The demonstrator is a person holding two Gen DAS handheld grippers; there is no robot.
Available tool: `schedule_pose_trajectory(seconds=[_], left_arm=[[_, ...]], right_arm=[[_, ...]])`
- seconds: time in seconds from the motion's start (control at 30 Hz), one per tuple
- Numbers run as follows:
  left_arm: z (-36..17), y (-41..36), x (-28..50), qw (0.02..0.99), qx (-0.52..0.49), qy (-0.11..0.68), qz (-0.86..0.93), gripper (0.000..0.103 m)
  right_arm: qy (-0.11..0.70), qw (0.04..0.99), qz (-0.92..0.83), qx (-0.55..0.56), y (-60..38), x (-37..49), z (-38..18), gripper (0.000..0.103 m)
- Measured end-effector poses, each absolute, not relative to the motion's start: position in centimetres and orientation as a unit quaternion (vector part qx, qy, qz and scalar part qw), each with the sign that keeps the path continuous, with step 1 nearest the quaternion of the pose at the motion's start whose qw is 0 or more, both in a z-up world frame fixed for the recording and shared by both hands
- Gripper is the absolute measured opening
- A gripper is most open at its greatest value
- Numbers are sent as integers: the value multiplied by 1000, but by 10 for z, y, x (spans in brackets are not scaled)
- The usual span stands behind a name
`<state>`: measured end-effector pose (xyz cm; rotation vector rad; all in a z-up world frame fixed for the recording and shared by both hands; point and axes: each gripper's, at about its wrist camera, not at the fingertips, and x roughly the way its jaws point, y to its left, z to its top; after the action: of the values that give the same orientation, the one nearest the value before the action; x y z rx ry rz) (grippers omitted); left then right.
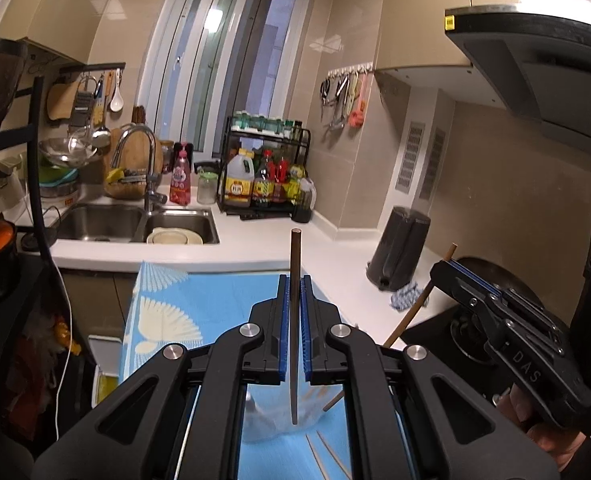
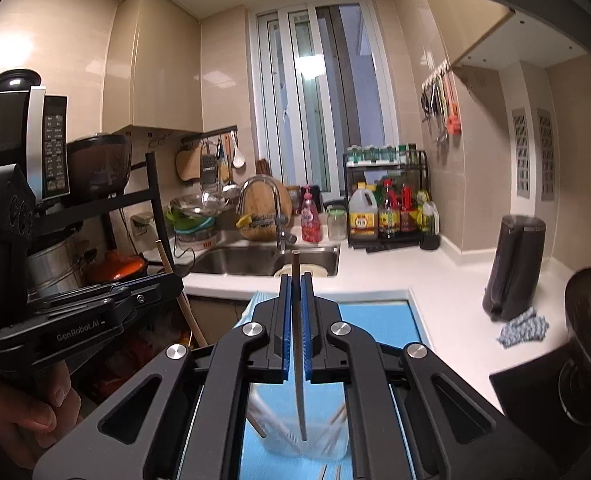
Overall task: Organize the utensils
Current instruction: 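Lower both chopsticks into the container and open both tools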
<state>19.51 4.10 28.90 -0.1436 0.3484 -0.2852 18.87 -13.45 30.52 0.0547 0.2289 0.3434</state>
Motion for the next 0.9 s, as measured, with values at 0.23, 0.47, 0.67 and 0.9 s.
schedule_pose_trajectory(seconds=[0.23, 0.47, 0.67, 0.9], left_arm=[[269, 39, 235, 974, -56, 185, -121, 5], [216, 30, 259, 959, -22, 257, -116, 6], [228, 45, 226, 970, -28, 219, -98, 27], [220, 56, 156, 979, -48, 182, -82, 27]], right_arm=[[115, 981, 153, 26, -133, 226, 290, 5], [176, 974, 145, 20, -133, 252, 238, 7], [185, 973, 133, 21, -145, 233, 226, 27], [182, 973, 141, 31, -163, 172, 215, 27]])
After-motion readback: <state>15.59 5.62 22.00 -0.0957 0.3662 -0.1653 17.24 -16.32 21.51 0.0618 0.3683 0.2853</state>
